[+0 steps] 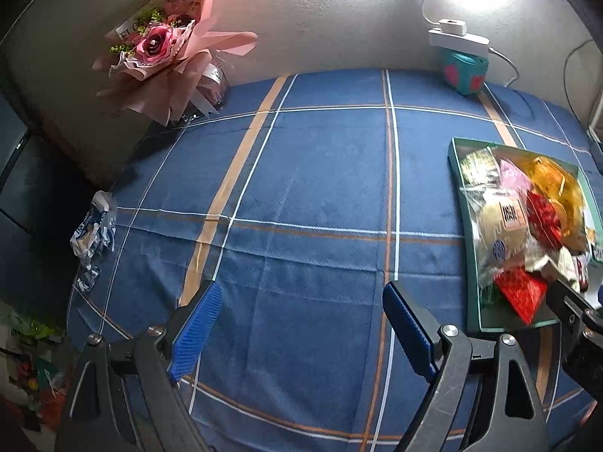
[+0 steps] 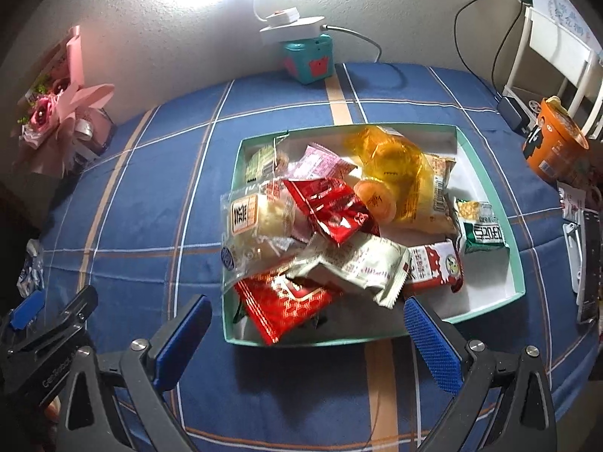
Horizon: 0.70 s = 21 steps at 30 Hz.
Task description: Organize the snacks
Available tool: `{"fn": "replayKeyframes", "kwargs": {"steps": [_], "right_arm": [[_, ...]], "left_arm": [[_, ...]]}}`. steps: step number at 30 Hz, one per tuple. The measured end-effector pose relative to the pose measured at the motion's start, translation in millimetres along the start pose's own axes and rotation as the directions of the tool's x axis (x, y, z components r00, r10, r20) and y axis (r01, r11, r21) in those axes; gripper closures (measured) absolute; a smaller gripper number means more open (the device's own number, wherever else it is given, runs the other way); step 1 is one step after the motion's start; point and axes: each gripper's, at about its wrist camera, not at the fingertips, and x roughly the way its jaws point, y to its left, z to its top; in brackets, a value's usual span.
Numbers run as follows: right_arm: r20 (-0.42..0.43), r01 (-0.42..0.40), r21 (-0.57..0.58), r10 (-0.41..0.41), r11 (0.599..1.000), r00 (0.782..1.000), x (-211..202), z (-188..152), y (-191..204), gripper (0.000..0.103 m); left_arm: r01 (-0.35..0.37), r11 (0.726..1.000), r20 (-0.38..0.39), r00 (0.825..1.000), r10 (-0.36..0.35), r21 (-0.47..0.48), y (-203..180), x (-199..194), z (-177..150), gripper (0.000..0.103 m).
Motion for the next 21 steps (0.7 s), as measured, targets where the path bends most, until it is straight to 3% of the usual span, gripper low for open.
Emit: {"fn": "replayKeyframes", "kwargs": {"steps": [21], "right_arm": [[0.011, 0.0, -0.019, 0.001, 1.0, 1.0, -19, -36, -2, 0.0]], "left_arm": [[0.021, 1.0, 0.017, 1.0, -0.021, -0.002, 12, -14, -32, 0.015]]}}
